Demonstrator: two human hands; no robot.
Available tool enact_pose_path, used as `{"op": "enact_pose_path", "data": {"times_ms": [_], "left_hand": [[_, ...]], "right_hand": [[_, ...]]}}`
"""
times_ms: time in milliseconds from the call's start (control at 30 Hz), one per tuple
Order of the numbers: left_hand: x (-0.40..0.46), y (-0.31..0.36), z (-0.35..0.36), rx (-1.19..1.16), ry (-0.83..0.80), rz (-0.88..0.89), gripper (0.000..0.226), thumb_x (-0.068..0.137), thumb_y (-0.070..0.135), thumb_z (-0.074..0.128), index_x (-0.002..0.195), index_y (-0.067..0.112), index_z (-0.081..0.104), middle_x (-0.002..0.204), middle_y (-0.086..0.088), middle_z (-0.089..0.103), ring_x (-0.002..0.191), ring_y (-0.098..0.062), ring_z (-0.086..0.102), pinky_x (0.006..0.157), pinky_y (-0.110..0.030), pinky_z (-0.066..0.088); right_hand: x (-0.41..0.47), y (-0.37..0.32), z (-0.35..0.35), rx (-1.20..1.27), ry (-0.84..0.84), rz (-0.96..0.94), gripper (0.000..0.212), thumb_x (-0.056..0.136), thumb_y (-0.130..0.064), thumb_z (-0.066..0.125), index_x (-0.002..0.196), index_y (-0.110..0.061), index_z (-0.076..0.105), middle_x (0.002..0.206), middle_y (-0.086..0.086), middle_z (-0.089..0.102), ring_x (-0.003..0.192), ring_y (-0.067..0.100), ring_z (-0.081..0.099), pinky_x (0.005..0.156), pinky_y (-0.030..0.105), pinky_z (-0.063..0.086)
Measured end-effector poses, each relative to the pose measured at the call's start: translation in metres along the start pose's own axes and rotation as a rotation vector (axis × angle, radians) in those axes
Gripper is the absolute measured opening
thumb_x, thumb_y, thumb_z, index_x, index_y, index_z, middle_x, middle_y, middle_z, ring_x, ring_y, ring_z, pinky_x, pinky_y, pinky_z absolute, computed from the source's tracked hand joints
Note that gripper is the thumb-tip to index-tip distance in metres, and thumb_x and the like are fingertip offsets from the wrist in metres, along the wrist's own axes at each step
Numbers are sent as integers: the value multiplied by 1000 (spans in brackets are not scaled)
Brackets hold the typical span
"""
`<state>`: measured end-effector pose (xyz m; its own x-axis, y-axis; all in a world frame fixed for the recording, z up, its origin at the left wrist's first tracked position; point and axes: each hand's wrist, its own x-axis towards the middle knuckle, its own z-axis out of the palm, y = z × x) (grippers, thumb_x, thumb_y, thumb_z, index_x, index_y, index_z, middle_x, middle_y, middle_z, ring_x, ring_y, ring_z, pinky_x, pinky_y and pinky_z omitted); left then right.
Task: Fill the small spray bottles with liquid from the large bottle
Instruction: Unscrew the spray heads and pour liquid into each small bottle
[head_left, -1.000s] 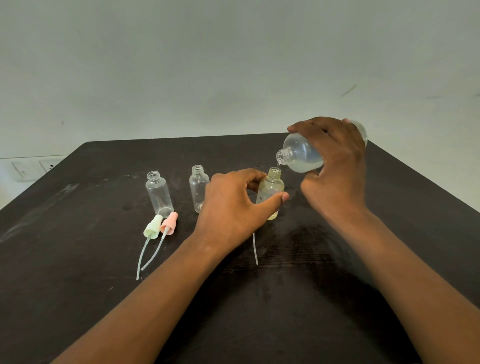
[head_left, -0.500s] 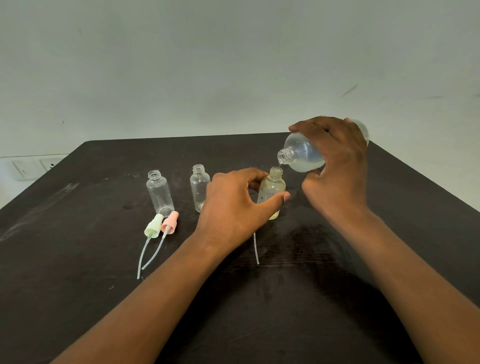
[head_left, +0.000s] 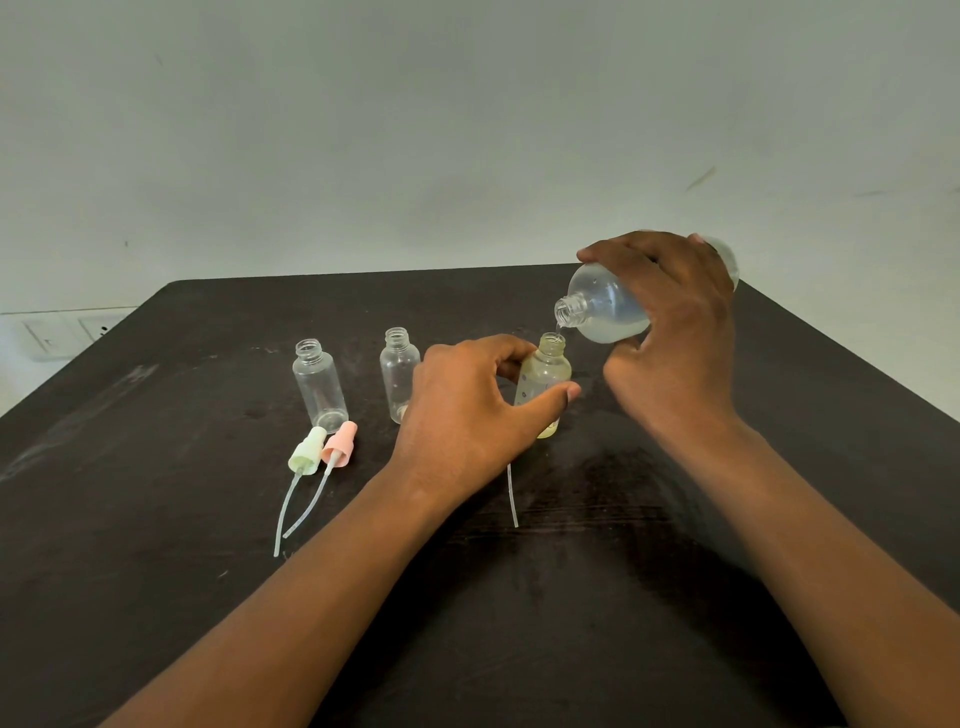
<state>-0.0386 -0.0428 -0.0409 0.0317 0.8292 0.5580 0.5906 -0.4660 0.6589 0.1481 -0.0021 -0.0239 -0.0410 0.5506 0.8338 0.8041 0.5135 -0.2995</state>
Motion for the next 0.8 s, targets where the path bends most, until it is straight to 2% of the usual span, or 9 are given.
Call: {"op": "enact_pose_path", "data": {"times_ms": [533,800], "left_hand": [[0,0,0,6,-15,-12,36,81,54,83,107,30,79,85,18,76,60,8,66,72,-31,63],[-1,2,0,7,-13,-12,37,81,52,83,108,27,79,87,16,77,60,6,65,73,-35,64]], "right_hand": [[0,-1,0,11,3,10,78,57,7,55,127,-23,72,124,1,67,123,30,62,124,50,32],[0,-2,-1,13,-9,10,79,56,5,54,127,-23,72,124,1,67,122,29,61,125,50,31]]}}
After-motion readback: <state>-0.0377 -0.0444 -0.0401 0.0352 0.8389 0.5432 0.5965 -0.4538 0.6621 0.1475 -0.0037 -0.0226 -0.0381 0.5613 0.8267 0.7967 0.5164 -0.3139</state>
